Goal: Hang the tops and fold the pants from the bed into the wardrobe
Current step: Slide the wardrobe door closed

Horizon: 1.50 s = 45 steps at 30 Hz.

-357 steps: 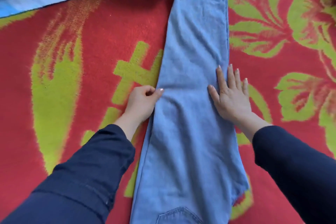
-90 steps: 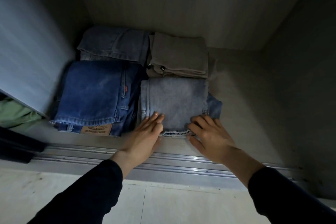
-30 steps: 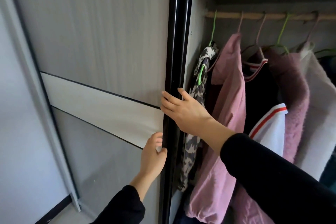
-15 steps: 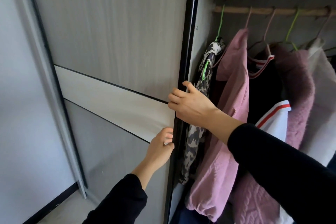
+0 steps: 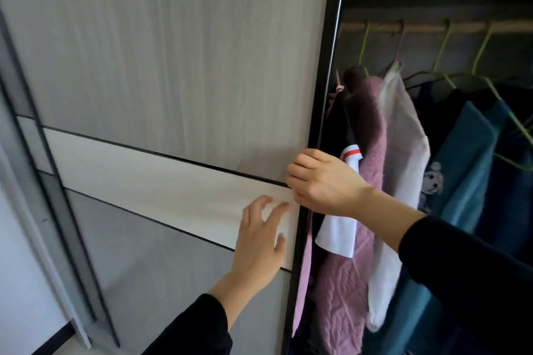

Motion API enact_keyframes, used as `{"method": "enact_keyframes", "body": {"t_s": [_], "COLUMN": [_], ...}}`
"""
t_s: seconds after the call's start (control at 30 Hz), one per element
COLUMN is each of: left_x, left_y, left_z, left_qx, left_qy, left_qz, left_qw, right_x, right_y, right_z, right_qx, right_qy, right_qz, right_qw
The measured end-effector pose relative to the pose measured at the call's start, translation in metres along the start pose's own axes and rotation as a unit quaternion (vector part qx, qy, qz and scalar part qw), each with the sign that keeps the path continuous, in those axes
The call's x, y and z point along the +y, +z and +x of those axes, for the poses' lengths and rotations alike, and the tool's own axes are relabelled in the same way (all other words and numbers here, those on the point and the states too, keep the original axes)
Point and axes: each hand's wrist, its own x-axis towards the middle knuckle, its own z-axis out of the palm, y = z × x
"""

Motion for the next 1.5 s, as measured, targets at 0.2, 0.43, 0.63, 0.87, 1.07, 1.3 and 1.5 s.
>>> {"method": "enact_keyframes", "body": {"t_s": [0.2,0.43,0.63,0.87,1.07,1.3,1.5], "left_x": [0.041,0.117,0.187,0.225,0.274,0.324,0.350], "left_y": [0.034,0.073,0.104,0.107,0.128,0.148,0.164], "left_z": [0.021,0.014,0.007,0.018,0.014,0.010,0.009], "left_qx": [0.018,-0.008,-0.014,-0.016,-0.014,-0.016,-0.015], "left_qy": [0.097,0.173,0.205,0.240,0.259,0.280,0.294], "left_qz": [0.151,0.127,0.104,0.137,0.124,0.104,0.094], "left_qw": [0.984,0.977,0.973,0.961,0.958,0.954,0.951], "right_x": [0.016,0.019,0.033,0.050,0.056,0.066,0.073], "right_y": [-0.050,-0.107,-0.147,-0.196,-0.230,-0.258,-0.263], "right_z": [-0.070,-0.135,-0.181,-0.245,-0.282,-0.317,-0.331], "right_qx": [-0.043,-0.052,-0.159,-0.242,-0.234,-0.253,-0.278], "right_qy": [0.024,0.169,0.289,0.307,0.328,0.298,0.290], "right_qz": [-0.016,-0.047,-0.178,-0.215,-0.249,-0.341,-0.413], "right_qw": [0.999,0.983,0.927,0.895,0.881,0.855,0.817]}}
